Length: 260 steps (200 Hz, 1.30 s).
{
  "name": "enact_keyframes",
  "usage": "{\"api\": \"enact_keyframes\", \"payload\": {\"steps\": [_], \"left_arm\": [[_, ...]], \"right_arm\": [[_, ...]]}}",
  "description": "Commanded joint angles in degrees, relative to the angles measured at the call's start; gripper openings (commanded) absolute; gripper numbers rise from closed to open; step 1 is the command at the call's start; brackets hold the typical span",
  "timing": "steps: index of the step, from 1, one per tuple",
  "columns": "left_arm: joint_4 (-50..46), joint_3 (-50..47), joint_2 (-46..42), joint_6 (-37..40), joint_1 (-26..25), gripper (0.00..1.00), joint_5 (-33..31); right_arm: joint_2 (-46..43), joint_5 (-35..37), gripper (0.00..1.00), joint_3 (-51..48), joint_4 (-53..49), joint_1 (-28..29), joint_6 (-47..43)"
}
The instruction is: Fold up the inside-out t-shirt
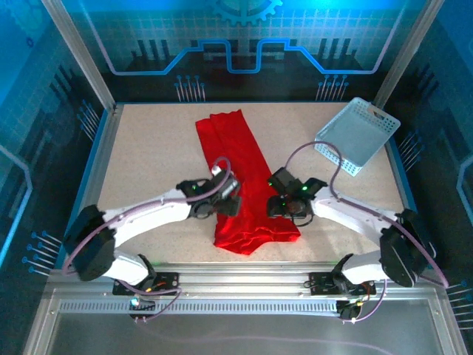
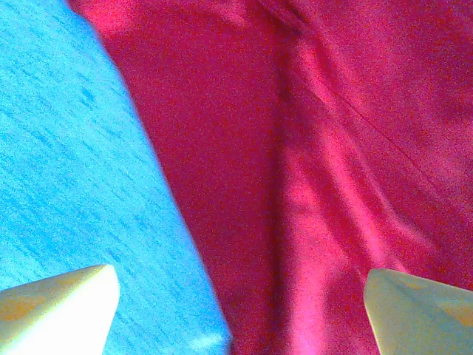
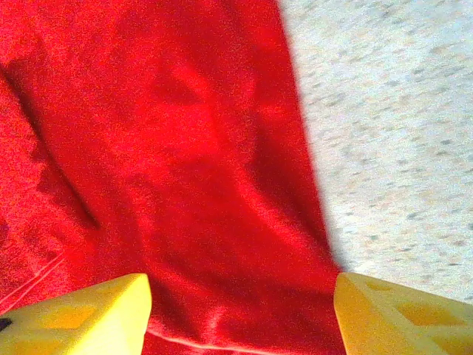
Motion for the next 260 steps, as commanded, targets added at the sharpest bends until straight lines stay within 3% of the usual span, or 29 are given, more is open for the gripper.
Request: {"api": "enact_keyframes", "payload": {"steps": [1, 28, 91, 151, 226, 260], "left_arm": [[-1.16, -6.53, -2.32, -9.66, -5.38, 0.86, 2.81], [2.62, -10.71, -4.04, -16.53, -11.31, 0.86, 3.65], [9.29, -18.05, -3.32, -25.7, -11.4, 0.81, 5.45], [14.23, -20.28, 0.03, -26.79, -11.59, 0.5, 9.97], [8.23, -22.2, -6.81, -30.08, -13.62, 0.14, 9.71], [3.8, -22.31, -11.71, -32.59, -15.8, 0.09, 9.02]], "right_arm": [[-3.05, -4.59, 0.67, -4.33, -3.86, -5.2, -5.87], [-5.5, -11.08, 0.67, -8.26, -1.46, -10.41, -8.93], [-2.84, -16.57, 0.67, -13.16, 2.52, -14.38, -10.02], [1.51, -19.7, 0.6, -15.12, 8.06, -11.11, -8.05], [-0.74, -15.79, 0.22, -14.36, 5.33, -2.31, -3.4], [-4.67, -13.71, 0.07, -13.51, 1.65, 2.73, 0.0]]}}
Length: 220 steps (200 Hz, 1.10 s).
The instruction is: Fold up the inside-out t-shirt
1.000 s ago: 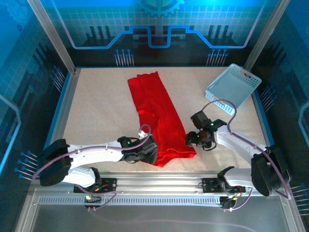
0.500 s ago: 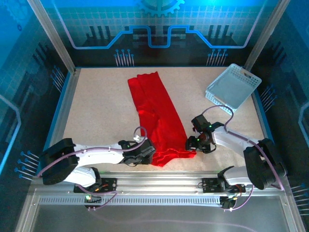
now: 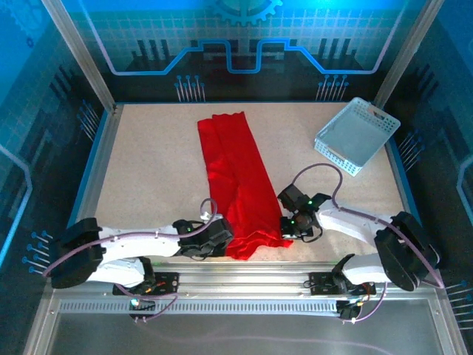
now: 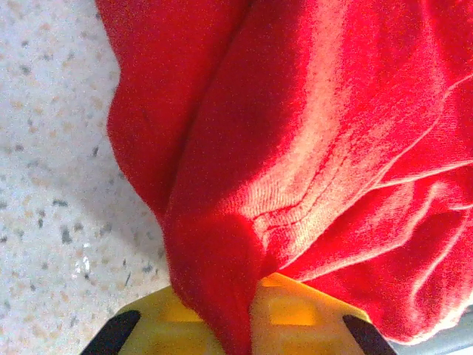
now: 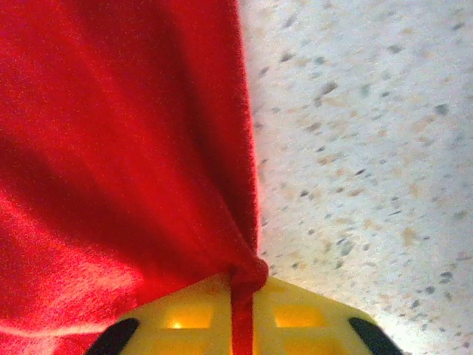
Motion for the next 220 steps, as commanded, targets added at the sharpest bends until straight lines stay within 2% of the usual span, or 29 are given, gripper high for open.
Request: {"api": "enact_keyframes", "payload": {"steps": [1, 25, 70, 89, 107, 130, 148, 164, 180, 198, 220], "left_arm": [[-4.91, -0.54, -4.02, -2.92, -1.75, 0.09, 0.79], [-10.24, -0.39, -10.1, -5.43, -2.98, 0.04, -0.34], [-20.34, 0.28, -25.03, -7.98, -3.54, 0.0, -1.83], [-21.93, 2.62, -28.11, -7.62, -3.46, 0.0, -2.97], [-20.85, 6.28, -28.24, -5.71, -2.19, 0.01, -4.12], [-17.24, 11.48, -26.01, -0.88, 3.02, 0.01, -3.95], [-15.2, 16.48, -23.27, 3.35, 10.46, 0.03, -2.99], [-13.18, 20.78, -20.4, 6.08, 17.17, 0.05, -1.78], [-12.37, 25.06, -16.6, 8.25, 21.79, 0.08, -2.48], [-10.36, 28.65, -12.17, 9.65, 27.52, 0.08, -0.59], [-6.0, 31.3, -6.01, 10.63, 34.09, 0.06, 5.02]], "right_arm": [[-3.37, -0.08, 0.07, 0.61, -3.83, 3.36, 3.51], [-8.51, 3.82, 0.0, 3.49, -10.54, 7.17, 5.97], [-20.28, 9.16, 0.0, 7.27, -20.12, 10.64, 7.92], [-23.28, 9.69, 0.0, 9.97, -21.37, 10.56, 7.9], [-22.72, 10.0, 0.0, 16.91, -21.36, 10.39, 6.34], [-17.45, 12.02, 0.0, 26.75, -21.25, 9.17, 1.87], [-12.03, 13.3, 0.0, 33.65, -20.52, 5.97, -1.86], [-7.43, 10.9, 0.0, 38.69, -17.85, 2.22, -5.22], [-2.43, 9.16, 0.0, 43.83, -16.07, -0.76, -8.21], [2.95, 8.08, 0.0, 49.34, -14.89, -3.55, -11.19], [8.9, 6.13, 0.0, 54.45, -12.16, -6.92, -14.09]]}}
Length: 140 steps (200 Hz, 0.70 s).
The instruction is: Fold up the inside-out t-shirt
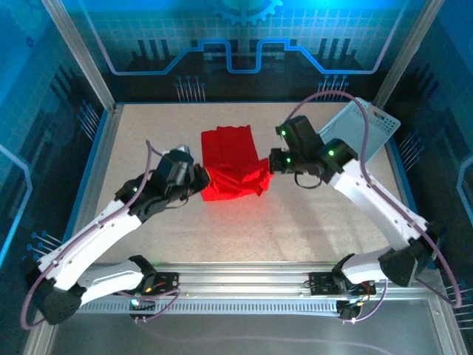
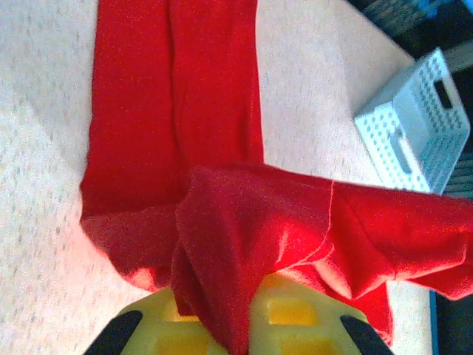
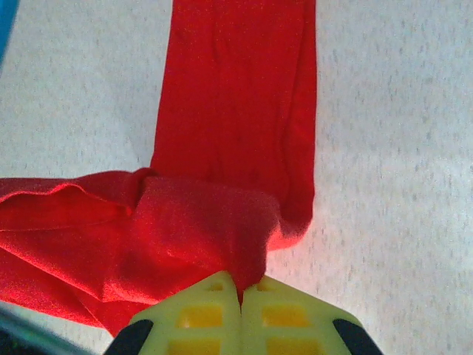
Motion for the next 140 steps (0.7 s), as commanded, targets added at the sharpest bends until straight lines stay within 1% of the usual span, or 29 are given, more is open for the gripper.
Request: {"api": "enact_keyframes", "payload": {"steps": [1, 21, 59, 104, 140], "left_arm": [[5.21, 3.27, 5.66, 3.74, 5.62, 0.06, 5.41], [8.28, 5.72, 11.05, 4.33, 9.26, 0.03, 8.01], [11.8, 11.1, 20.69, 5.08, 15.13, 0.01, 11.94], [14.84, 15.64, 29.42, 5.56, 19.27, 0.0, 14.27], [15.87, 18.97, 36.16, 4.5, 21.86, 0.01, 16.48]], "right_arm": [[5.18, -2.74, 0.0, 5.55, 3.6, -3.39, -5.9], [11.2, -5.67, 0.0, 10.78, 4.5, -6.55, -7.19], [21.39, -8.83, 0.0, 19.71, 5.03, -9.21, -8.85], [29.71, -9.17, 0.0, 27.75, 5.67, -10.49, -10.9], [36.94, -10.24, 0.0, 34.98, 5.02, -11.63, -12.0]]}}
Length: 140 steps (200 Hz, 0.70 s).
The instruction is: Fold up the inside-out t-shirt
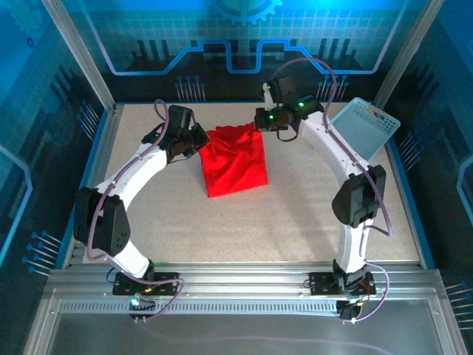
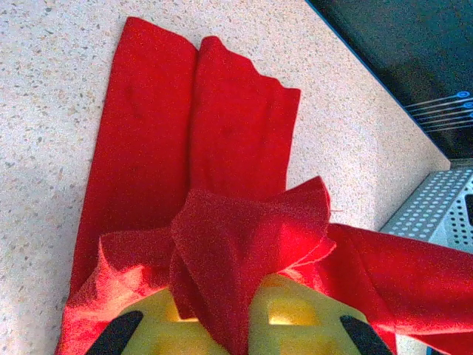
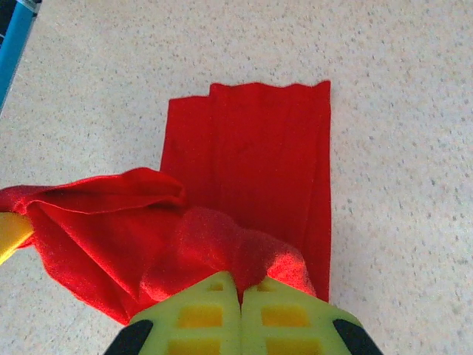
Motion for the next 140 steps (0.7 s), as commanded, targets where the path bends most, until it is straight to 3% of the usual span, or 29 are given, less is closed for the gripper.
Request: {"api": "enact_keyframes", "payload": {"steps": [1, 70, 83, 95, 112, 127, 140], "left_arm": [[2.51, 3.35, 3.67, 0.63, 1.71, 0.01, 2.99], [0.66, 11.45, 16.06, -0.51, 4.11, 0.1, 1.76], [0.15, 13.55, 18.84, -0.62, 4.94, 0.16, 1.36], [-0.38, 15.5, 21.89, -1.19, 6.15, 0.25, 1.41], [-1.75, 19.04, 25.68, -0.96, 8.08, 0.56, 1.81], [-6.38, 24.5, 28.74, 0.61, 9.84, 0.64, 1.52], [-10.4, 27.73, 29.19, 2.85, 10.55, 0.69, 0.65]], "right_arm": [[4.42, -1.6, 0.0, 5.41, 0.31, -1.58, -1.91], [19.37, -4.05, 0.03, 18.66, 0.32, -2.77, -4.7], [23.38, -3.87, 0.12, 22.58, 0.17, -3.02, -4.98], [27.05, -4.81, 0.3, 27.03, -0.71, -3.56, -4.8], [31.09, -5.34, 0.48, 32.99, -2.08, -4.18, -4.63], [32.92, -5.23, 0.57, 36.63, -3.42, -4.84, -4.26], [32.29, -5.05, 0.59, 36.8, -4.36, -5.33, -5.13]]}}
